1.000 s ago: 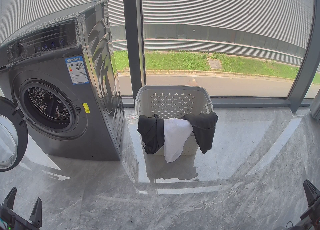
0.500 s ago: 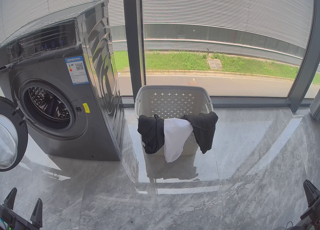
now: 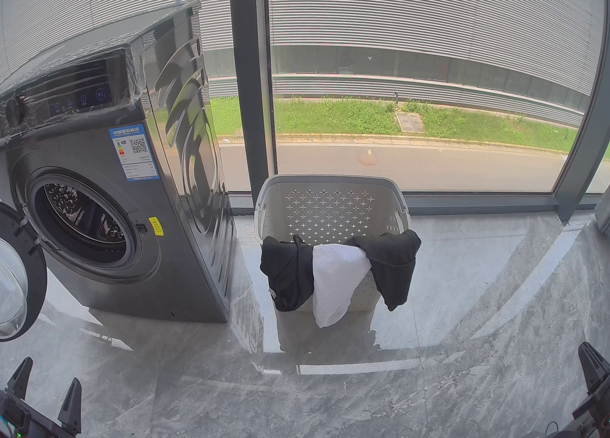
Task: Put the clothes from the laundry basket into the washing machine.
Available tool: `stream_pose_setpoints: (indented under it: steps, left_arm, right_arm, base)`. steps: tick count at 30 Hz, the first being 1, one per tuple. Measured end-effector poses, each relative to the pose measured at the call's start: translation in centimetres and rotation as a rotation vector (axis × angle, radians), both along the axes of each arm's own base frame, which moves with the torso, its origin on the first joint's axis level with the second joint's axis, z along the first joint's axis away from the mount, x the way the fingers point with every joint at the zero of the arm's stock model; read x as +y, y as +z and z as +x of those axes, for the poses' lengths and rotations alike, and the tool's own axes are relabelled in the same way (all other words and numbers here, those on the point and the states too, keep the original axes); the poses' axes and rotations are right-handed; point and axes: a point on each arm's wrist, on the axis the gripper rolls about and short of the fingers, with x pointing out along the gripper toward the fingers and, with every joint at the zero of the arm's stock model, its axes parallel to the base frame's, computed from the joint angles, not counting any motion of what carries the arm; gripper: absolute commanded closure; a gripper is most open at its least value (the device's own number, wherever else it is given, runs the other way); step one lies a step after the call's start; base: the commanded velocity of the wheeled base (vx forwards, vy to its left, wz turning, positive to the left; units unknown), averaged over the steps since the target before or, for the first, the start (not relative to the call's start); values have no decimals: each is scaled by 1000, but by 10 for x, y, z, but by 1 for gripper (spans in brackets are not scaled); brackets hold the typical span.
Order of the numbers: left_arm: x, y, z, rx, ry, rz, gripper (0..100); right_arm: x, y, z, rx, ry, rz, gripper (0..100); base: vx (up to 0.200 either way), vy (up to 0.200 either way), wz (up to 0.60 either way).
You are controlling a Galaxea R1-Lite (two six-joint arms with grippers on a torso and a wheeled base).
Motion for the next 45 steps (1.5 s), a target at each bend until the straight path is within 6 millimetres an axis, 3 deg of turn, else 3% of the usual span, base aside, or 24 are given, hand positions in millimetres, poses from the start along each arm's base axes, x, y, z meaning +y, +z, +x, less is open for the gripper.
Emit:
stream_pose_setpoints:
  steps: [17,45]
  left_arm:
    - [0,0,0,0,0,0,0]
    - [0,0,0,1,-1,-1,0]
  right_arm:
    - [0,0,0,0,0,0,100]
    - [0,0,0,0,1,5,100]
  base:
    - [200,0,0]
    - [7,0,0]
